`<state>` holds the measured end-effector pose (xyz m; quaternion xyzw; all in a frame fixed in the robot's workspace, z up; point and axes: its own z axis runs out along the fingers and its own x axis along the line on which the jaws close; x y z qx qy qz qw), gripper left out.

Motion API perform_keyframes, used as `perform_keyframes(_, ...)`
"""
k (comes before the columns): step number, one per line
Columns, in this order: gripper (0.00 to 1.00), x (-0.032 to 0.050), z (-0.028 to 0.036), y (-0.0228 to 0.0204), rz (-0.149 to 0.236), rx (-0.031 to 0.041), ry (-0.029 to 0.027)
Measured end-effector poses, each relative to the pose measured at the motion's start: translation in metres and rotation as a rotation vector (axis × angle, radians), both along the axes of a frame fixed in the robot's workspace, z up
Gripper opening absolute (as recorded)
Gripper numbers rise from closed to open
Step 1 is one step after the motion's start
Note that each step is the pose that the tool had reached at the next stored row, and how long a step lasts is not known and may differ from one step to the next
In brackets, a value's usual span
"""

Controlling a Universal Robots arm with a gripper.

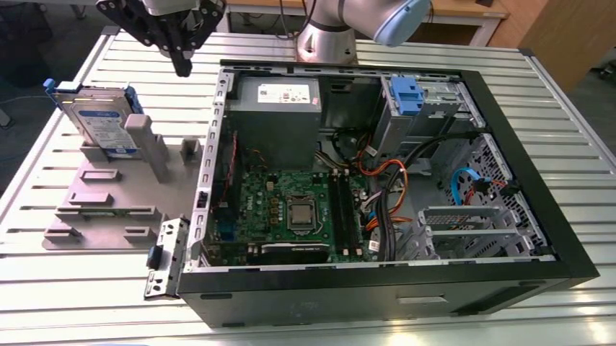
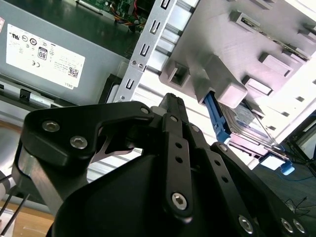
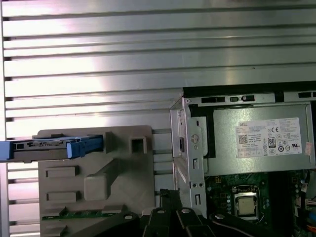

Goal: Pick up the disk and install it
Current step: 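Reach for the disk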

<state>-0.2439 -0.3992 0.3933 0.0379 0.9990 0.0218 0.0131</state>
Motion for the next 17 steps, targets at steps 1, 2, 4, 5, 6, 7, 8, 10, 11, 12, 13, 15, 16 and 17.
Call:
perform_keyframes(1, 0.11, -0.0008, 0.0000, 0.0000, 0.000, 0.0000, 0.0000)
perform_keyframes(2, 0.11, -0.0017, 0.0000, 0.0000, 0.000, 0.0000, 0.0000)
perform_keyframes(4, 0.11, -0.0047, -0.0001, 0.0000, 0.000, 0.0000, 0.0000)
perform_keyframes(5, 0.11, -0.0066, -0.0002, 0.0000, 0.000, 0.0000, 0.0000)
perform_keyframes(6, 0.11, -0.0089, -0.0003, 0.0000, 0.000, 0.0000, 0.0000)
perform_keyframes(7, 0.11, -0.0115, -0.0005, 0.0000, 0.000, 0.0000, 0.0000)
perform_keyframes(8, 0.11, -0.0141, -0.0006, 0.0000, 0.000, 0.0000, 0.0000)
perform_keyframes(10, 0.11, -0.0197, -0.0009, 0.0000, 0.000, 0.0000, 0.0000)
perform_keyframes(11, 0.11, -0.0217, -0.0011, 0.0000, 0.000, 0.0000, 0.0000)
perform_keyframes(12, 0.11, -0.0226, -0.0012, 0.0000, 0.000, 0.0001, -0.0001)
perform_keyframes(13, 0.11, -0.0236, -0.0013, 0.0000, 0.000, 0.0000, 0.0000)
perform_keyframes(15, 0.11, -0.0257, -0.0014, 0.0000, 0.000, 0.0001, 0.0000)
perform_keyframes(16, 0.11, -0.0261, -0.0014, 0.0000, 0.000, 0.0000, 0.0000)
perform_keyframes(17, 0.11, -0.0261, -0.0015, 0.0000, 0.000, 0.0000, -0.0001)
